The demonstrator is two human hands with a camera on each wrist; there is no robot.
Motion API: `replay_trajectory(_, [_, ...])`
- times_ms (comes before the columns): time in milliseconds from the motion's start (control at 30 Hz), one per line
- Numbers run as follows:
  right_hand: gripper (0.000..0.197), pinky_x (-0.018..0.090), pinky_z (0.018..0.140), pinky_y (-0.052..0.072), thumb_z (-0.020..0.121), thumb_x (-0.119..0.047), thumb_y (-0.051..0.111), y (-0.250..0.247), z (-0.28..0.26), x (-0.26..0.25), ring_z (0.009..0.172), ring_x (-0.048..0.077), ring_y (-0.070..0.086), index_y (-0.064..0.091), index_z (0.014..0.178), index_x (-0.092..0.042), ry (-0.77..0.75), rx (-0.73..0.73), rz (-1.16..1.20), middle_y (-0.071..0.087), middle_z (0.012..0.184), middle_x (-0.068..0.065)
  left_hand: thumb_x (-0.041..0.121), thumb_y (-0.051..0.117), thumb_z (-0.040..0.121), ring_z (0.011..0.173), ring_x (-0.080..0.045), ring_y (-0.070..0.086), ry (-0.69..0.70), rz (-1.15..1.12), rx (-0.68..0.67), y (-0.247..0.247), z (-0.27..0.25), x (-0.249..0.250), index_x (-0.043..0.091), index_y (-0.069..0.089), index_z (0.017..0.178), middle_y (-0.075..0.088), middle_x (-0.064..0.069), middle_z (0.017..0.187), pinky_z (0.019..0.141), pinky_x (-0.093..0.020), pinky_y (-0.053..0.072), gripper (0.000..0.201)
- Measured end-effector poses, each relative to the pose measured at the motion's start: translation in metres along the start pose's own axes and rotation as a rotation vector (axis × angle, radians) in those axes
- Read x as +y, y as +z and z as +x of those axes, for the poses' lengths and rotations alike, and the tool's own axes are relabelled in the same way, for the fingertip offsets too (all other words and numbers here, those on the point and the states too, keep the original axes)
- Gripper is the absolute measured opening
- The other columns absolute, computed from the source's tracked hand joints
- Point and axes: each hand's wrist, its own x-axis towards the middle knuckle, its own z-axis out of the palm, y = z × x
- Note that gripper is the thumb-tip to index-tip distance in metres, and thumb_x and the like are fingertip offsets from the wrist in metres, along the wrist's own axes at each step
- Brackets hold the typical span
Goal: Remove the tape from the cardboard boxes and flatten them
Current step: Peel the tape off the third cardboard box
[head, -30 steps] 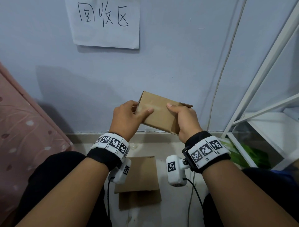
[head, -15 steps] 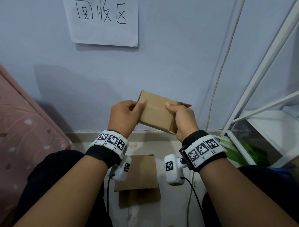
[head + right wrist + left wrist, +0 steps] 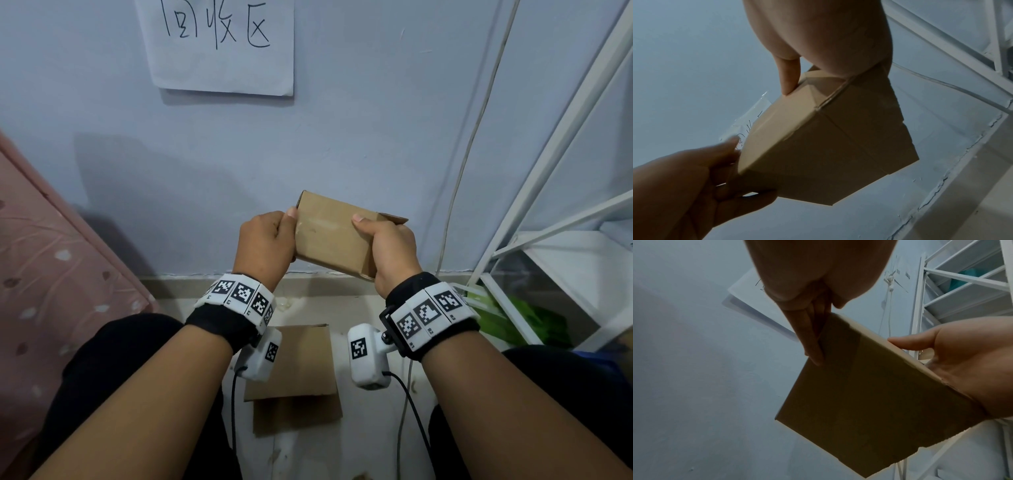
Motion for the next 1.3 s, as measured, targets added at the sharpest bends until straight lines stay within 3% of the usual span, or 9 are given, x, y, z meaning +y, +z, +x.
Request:
replay_trajectory(100, [0.039,0.043,0.082,0.061,0.081,-0.019,0.081,-0.001,0.001,0.002,0.094,0.025,0.072,0.066,0.115,-0.008,0.004,0.014,-0.005,0.075,0.109,0.006,0.054,0.061,0.086,0.066,-0.025,0.071,-0.013,0.011,-0.056,-0.001,0.000,0.001,0.008,0.076,0.083,0.072,-0.005,0.070,0.068,-0.047,0.062,0.048])
replay_trajectory(267, [0.032,0.049,0.090,0.061,0.072,-0.020,0.083,-0.005,0.004,0.001,0.090,0.027,0.075,0.071,0.100,-0.010,-0.020,0.045,-0.042,0.078,0.099,0.006,0.023,0.059,0.094,0.060,-0.027,0.072,-0.045,0.061,-0.190,-0.006,0.002,0.002,-0.004,0.072,0.082,0.071,-0.023,0.079,0.063,-0.048,0.062,0.032])
replay_trajectory(367, [0.030,0.049,0.090,0.061,0.072,-0.019,0.083,-0.006,0.004,0.002,0.088,0.028,0.076,0.074,0.098,-0.007,-0.043,0.040,-0.075,0.079,0.098,0.008,0.019,0.062,0.089,0.058,-0.027,0.073,-0.071,0.075,-0.226,-0.009,0.001,0.004,-0.005,0.074,0.082,0.071,-0.025,0.079,0.061,-0.049,0.062,0.028])
replay_trajectory(600, [0.058,0.050,0.086,0.063,0.057,-0.032,0.083,-0.002,0.000,0.007,0.088,0.023,0.076,0.070,0.109,-0.011,-0.054,0.038,-0.096,0.078,0.101,0.002,0.015,0.059,0.079,0.056,-0.030,0.071,-0.095,0.113,-0.250,-0.012,-0.001,0.005,-0.009,0.063,0.065,0.064,-0.030,0.068,0.059,-0.043,0.060,0.027])
replay_trajectory(767, [0.062,0.050,0.090,0.060,0.053,-0.037,0.085,0.000,-0.001,0.005,0.094,0.022,0.074,0.066,0.108,-0.016,-0.096,0.061,-0.113,0.076,0.104,-0.001,0.013,0.056,0.081,0.045,-0.019,0.058,-0.063,0.176,-0.219,-0.012,-0.001,0.003,-0.007,0.061,0.064,0.063,-0.020,0.058,0.052,-0.029,0.047,0.027])
replay_trajectory(900, [0.063,0.050,0.091,0.060,0.054,-0.034,0.085,-0.002,0.002,0.002,0.093,0.022,0.075,0.067,0.110,-0.013,-0.098,0.061,-0.102,0.078,0.103,0.000,0.032,0.069,0.089,0.064,-0.026,0.073,-0.068,0.055,-0.244,-0.014,-0.001,0.001,0.002,0.074,0.082,0.073,-0.015,0.071,0.065,-0.038,0.062,0.032])
replay_trajectory(1000, [0.067,0.050,0.092,0.060,0.051,-0.037,0.086,-0.003,0.004,0.001,0.095,0.023,0.074,0.067,0.110,-0.013,-0.114,0.069,-0.114,0.077,0.105,0.000,0.016,0.073,0.093,0.075,-0.026,0.076,-0.136,-0.087,-0.298,-0.014,-0.001,0.000,0.008,0.077,0.097,0.078,-0.009,0.083,0.076,-0.045,0.064,0.010])
replay_trajectory(1100, [0.075,0.049,0.092,0.059,0.044,-0.045,0.085,-0.003,0.007,0.002,0.097,0.023,0.073,0.066,0.110,-0.016,-0.130,0.081,-0.126,0.076,0.107,-0.002,0.008,0.066,0.097,0.078,-0.018,0.075,-0.169,-0.139,-0.326,-0.016,0.002,-0.002,-0.001,0.075,0.108,0.078,-0.012,0.089,0.077,-0.044,0.064,0.017])
replay_trajectory(1300, [0.063,0.050,0.091,0.060,0.053,-0.038,0.085,-0.007,0.011,0.002,0.093,0.023,0.075,0.069,0.108,-0.013,-0.099,0.070,-0.155,0.077,0.103,-0.001,0.007,0.053,0.103,0.094,-0.030,0.075,-0.153,-0.092,-0.360,-0.016,0.002,-0.005,0.000,0.077,0.103,0.076,-0.017,0.101,0.077,-0.039,0.064,0.025])
